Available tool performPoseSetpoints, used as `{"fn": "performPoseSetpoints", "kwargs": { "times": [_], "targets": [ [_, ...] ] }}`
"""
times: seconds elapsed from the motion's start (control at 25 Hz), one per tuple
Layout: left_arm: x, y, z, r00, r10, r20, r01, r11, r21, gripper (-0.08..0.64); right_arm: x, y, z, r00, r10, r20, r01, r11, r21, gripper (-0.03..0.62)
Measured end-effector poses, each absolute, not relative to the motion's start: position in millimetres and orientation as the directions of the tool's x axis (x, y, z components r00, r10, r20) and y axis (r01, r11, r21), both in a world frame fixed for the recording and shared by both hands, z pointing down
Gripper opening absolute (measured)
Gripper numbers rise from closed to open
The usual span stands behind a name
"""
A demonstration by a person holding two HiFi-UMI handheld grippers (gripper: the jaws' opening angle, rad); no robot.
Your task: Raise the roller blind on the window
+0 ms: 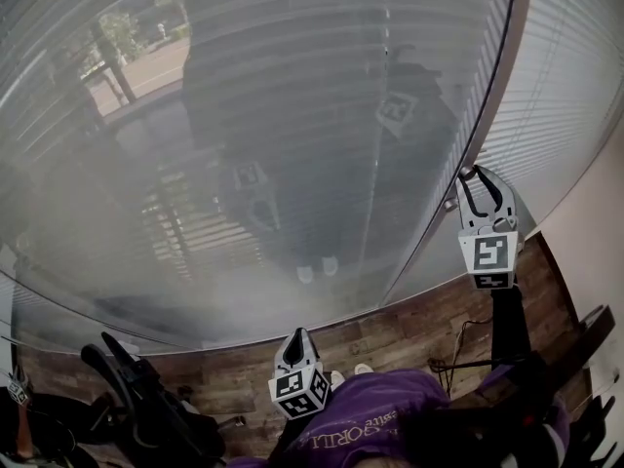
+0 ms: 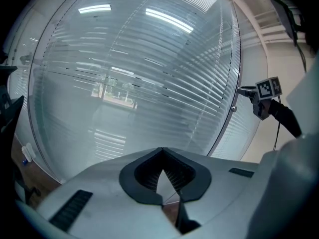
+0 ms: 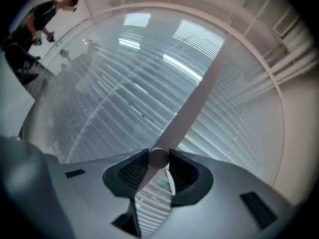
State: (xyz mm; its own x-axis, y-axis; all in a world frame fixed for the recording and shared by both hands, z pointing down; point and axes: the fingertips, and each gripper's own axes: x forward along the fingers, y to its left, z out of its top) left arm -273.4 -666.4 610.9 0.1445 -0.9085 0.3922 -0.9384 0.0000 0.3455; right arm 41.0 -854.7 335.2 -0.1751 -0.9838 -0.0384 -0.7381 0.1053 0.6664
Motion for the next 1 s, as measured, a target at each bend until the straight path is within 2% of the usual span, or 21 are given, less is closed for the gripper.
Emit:
{"fn": "performPoseSetpoints", "kwargs": {
  "times": [0.08, 0.2, 0.44, 0.72, 1.0],
  "targets": [
    [-272.0, -667.4, 608.8, 0.148, -0.908, 0.392, -0.94, -0.005, 0.342, 0.0, 42.8, -854.9, 332.9, -0.177, -0.984, -0.033, -0.762, 0.115, 0.637, 0.124],
    [-272.2, -667.0, 605.3, 0.15, -0.907, 0.393, -0.941, -0.009, 0.34, 0.0, 41.9, -853.7, 330.7, -0.162, -0.987, -0.021, -0.713, 0.102, 0.694, 0.124],
    [-272.0, -664.9, 607.9, 0.148, -0.908, 0.393, -0.939, -0.004, 0.343, 0.0, 42.1, -854.2, 342.8, -0.102, -0.995, -0.016, -0.437, 0.031, 0.899, 0.124],
    [-271.9, -664.7, 610.0, 0.152, -0.905, 0.396, -0.938, -0.006, 0.347, 0.0, 39.3, -854.8, 347.9, -0.075, -0.997, -0.03, -0.189, -0.015, 0.982, 0.124],
    [-270.4, -664.2, 609.6, 0.151, -0.905, 0.397, -0.938, -0.005, 0.345, 0.0, 44.0, -856.7, 348.7, -0.064, -0.996, -0.061, -0.212, -0.046, 0.976, 0.124]
  ]
}}
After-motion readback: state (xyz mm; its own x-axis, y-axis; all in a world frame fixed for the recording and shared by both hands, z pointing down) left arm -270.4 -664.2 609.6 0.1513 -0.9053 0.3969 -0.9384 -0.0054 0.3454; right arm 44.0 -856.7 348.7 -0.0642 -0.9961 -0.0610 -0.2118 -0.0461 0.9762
